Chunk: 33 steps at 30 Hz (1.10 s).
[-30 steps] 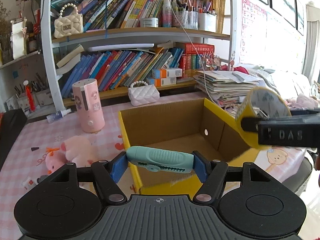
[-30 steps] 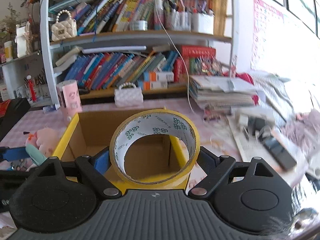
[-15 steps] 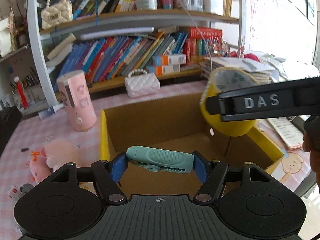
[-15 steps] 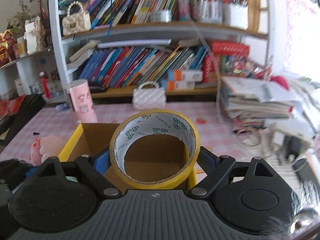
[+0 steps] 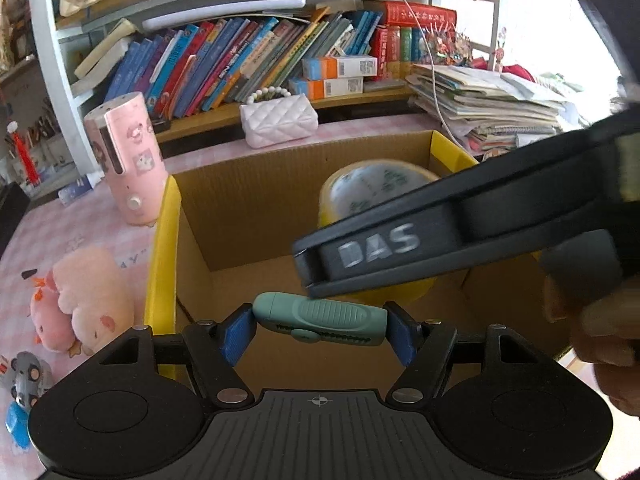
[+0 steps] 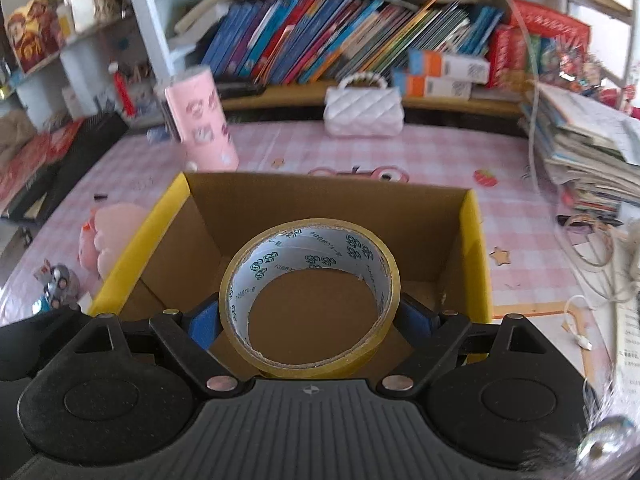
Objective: Organize objects
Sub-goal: 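Drop the tape roll into the box with the right tool while the left tool releases the mint-green object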
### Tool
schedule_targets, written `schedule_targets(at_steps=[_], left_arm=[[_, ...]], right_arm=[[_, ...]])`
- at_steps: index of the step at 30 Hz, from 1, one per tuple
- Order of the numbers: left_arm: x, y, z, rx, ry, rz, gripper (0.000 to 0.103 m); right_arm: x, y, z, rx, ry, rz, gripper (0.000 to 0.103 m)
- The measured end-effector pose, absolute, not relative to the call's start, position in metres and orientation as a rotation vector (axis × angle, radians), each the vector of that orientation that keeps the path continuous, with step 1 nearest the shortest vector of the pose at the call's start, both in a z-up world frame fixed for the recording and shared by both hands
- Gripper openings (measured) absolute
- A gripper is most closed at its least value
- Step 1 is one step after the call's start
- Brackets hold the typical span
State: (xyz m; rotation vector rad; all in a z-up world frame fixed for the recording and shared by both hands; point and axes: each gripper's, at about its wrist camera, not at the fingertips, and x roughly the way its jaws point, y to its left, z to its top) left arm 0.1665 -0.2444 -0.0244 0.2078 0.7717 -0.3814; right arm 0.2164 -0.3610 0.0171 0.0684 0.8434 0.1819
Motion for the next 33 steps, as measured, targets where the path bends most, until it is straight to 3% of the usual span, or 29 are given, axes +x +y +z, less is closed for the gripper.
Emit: schedule_targets(at_steps=[13,33], left_arm=[[0.172,-0.253,-0.033,0.237,0.822,-0.39,0.069],[0.173,-0.254,-0.033,0.231,0.812,-0.391,0.071]], right_arm=[[0.242,-0.353,-0.006,0.053,0.974,0.238,0.087],[0.251,-0.354,-0.011,0.046,1.013,0.192,0.088]])
